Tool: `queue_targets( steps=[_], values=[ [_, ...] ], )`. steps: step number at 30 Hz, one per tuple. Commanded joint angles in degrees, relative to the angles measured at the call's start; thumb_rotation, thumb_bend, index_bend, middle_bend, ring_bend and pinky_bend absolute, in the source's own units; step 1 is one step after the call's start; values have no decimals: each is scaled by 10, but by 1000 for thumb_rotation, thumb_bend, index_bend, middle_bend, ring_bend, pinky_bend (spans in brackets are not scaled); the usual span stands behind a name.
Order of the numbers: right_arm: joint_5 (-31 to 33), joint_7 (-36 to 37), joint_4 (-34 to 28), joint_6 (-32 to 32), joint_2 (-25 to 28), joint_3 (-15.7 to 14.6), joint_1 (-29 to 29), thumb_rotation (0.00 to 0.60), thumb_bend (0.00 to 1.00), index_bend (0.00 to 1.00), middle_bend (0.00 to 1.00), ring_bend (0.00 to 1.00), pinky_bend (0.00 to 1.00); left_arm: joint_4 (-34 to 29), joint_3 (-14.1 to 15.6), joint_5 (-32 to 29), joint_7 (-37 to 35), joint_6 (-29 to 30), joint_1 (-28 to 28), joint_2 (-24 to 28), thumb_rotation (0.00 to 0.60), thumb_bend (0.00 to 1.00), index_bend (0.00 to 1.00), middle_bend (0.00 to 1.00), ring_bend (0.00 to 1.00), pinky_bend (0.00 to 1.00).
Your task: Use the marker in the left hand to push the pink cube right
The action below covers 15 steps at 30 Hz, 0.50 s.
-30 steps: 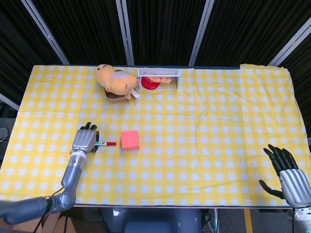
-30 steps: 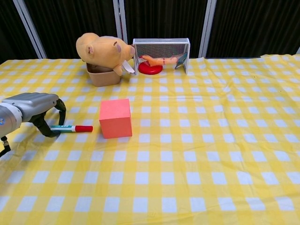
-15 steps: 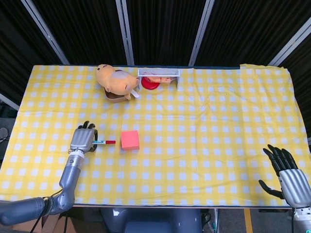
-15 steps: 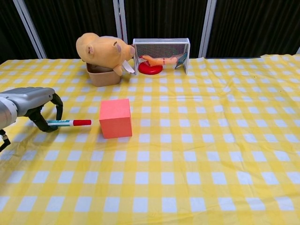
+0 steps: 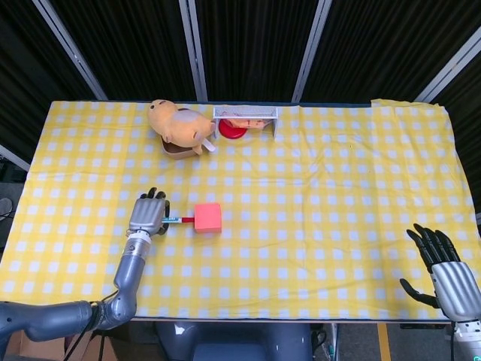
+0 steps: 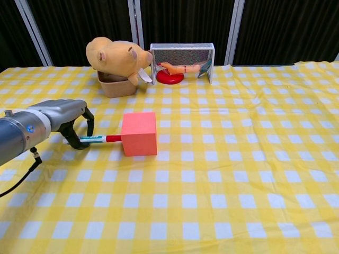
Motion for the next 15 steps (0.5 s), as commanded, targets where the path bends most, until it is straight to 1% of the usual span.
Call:
queue_targets(
  steps=[1,9,15],
  values=[
    [0,1,1,0,0,0,0,600,320,0,0,0,0,2,-6,-8,6,4,-10,-12,600,491,614,190,79,203],
    [0,3,-1,-1,1,0,1,600,321,0,0,0,0,4,-18,-20,21,13,-31,-35,600,491,613,191,79,203],
    [0,4,-1,-1,1,0,1,600,320,0,0,0,0,17,-31,-36,34,19,-50,-59,600,491,612,192,79,203]
  ],
)
